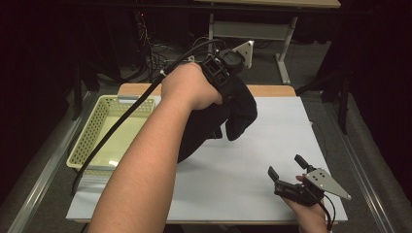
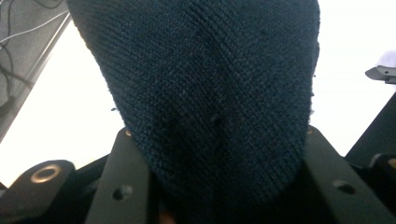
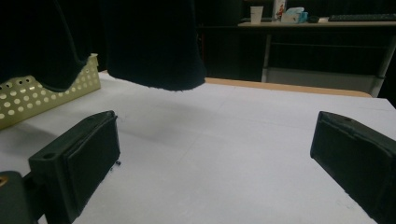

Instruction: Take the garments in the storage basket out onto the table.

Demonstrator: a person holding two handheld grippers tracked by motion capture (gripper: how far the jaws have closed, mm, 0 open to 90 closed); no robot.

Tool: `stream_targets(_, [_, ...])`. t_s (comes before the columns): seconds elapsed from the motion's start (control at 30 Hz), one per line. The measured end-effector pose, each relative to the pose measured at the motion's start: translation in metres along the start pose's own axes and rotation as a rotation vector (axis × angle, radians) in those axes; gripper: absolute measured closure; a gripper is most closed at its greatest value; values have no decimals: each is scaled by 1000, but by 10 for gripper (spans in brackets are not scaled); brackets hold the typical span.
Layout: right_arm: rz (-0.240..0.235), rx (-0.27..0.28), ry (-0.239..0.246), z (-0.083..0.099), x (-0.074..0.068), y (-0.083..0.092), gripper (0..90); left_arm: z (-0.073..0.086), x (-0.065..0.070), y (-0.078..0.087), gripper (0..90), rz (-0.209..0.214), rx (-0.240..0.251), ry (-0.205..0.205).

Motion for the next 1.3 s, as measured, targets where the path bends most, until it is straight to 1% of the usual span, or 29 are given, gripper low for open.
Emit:
stream_targets(0.07, [0, 2, -1, 0, 0, 0, 19, -1, 1, -2, 602, 1, 2, 0])
stream_targets(0.13, [1, 2, -4, 0, 1, 1, 19, -1, 2, -4, 603, -8, 4, 1])
stream_targets(0.27, [1, 3, -6, 0, 2, 1, 20, 1, 3, -7, 602, -13, 3, 3])
stream_targets(0.4, [0, 0, -1, 0, 2, 1, 19, 8, 5, -14, 599, -15, 39, 22])
stream_targets(0.43, [0, -1, -1, 1, 2, 1, 20, 10, 6, -17, 597, -15, 42, 23])
stream_targets(0.5, [0, -3, 1, 1, 2, 1, 20, 18, 7, -23, 596, -11, 50, 40])
stream_targets(0.53, [0, -3, 1, 1, 1, 1, 19, 23, 7, -28, 594, -8, 56, 58])
stream_targets(0.67, [1, -7, 9, 1, 0, 1, 20, 43, 7, -46, 592, 4, 89, 100])
stream_targets(0.7, [1, -5, 11, 1, 0, 0, 19, 47, 7, -49, 592, 3, 102, 110])
stream_targets(0.77, [1, -10, 9, 1, 0, 0, 19, 60, 7, -60, 593, 11, 138, 156])
stream_targets(0.87, [0, -12, 7, 2, -1, 0, 19, 74, 7, -74, 592, 22, 196, 222])
stream_targets(0.9, [0, -15, 7, 2, -1, -1, 19, 79, 8, -79, 592, 22, 211, 233])
stream_targets(0.97, [-2, -20, 8, 3, -2, -1, 19, 88, 11, -90, 590, 13, 259, 273])
stream_targets(1.0, [-2, -21, 10, 3, -2, -2, 19, 93, 12, -95, 589, 19, 294, 281])
stream_targets(1.03, [-3, -24, 11, 3, -2, -2, 19, 98, 15, -102, 589, 26, 327, 300])
stream_targets(1.1, [-6, -26, 15, 4, -3, -3, 20, 106, 20, -115, 584, 51, 367, 357])
stream_targets(1.17, [-4, -29, 15, 4, -2, -4, 20, 113, 26, -126, 581, 74, 401, 398])
stream_targets(1.23, [-3, -33, 17, 5, -2, -5, 19, 118, 33, -136, 577, 81, 440, 422])
stream_targets(1.3, [0, -39, 16, 7, -1, -5, 19, 121, 41, -145, 574, 87, 473, 422])
Point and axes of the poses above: each handheld gripper's, and its own axes: y roughly backward along the jaws, z roughly out of its underside, x roughly to its right, the point moved 3 cm from there along -y, roughly forward along the jaws, and after that the axes turned 15 degrees about -z, right-handed, at the moved point
